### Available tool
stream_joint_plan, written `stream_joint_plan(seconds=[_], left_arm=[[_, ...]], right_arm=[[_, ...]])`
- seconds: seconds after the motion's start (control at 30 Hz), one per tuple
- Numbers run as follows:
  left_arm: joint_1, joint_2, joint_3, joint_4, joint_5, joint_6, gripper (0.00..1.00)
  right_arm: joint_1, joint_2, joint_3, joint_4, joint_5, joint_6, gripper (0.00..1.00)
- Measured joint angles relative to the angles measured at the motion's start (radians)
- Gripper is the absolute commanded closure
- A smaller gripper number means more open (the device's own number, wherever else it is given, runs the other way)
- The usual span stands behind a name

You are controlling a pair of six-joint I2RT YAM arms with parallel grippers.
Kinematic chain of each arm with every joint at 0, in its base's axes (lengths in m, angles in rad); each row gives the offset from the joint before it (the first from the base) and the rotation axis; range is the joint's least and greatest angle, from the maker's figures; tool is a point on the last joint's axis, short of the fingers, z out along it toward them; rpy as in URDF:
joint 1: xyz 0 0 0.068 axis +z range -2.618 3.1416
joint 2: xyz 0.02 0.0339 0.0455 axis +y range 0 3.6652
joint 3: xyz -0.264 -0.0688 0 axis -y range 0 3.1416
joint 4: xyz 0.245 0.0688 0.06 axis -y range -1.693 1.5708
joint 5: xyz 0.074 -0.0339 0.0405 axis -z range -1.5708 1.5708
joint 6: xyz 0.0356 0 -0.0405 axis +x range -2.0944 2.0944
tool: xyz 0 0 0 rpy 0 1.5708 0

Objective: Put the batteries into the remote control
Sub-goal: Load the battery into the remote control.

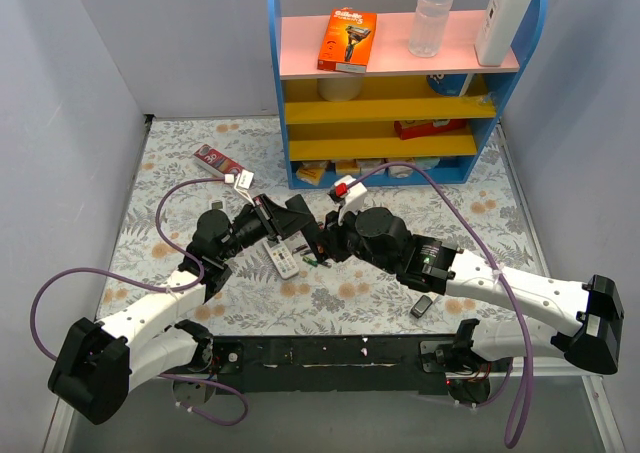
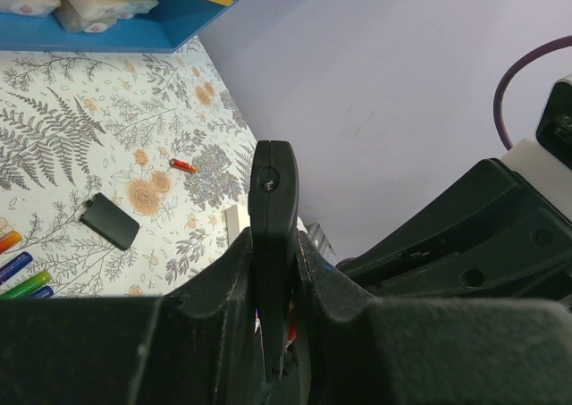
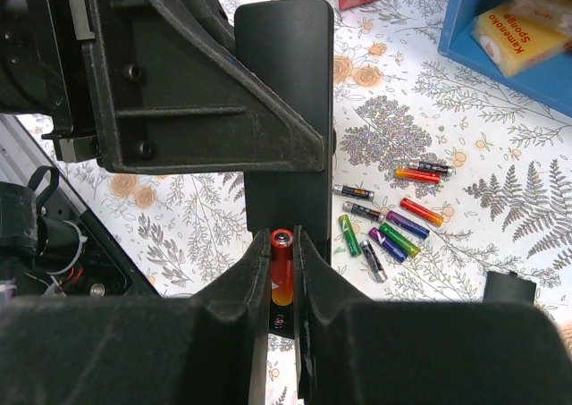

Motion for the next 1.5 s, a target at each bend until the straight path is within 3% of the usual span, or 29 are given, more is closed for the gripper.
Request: stream_joint_plan(seconds=[0.63,0.97,1.5], left_arm=[[0.000,0.000,0.000,-0.002,-0.009,0.001,1.00],[0.000,-0.006,0.000,-0.007,-0.012,0.001,1.00],[0.000,0.007,0.000,0.031,0.002,-0.008,1.00]], right_arm=[[0.024,0.016,0.000,-0.015,-0.004,-0.031,0.99],[0.030,0.016,0.000,-0.015,0.024,-0.023,0.78],[0.035,0.030,0.008,-0.030,0.034,-0.020,0.67]])
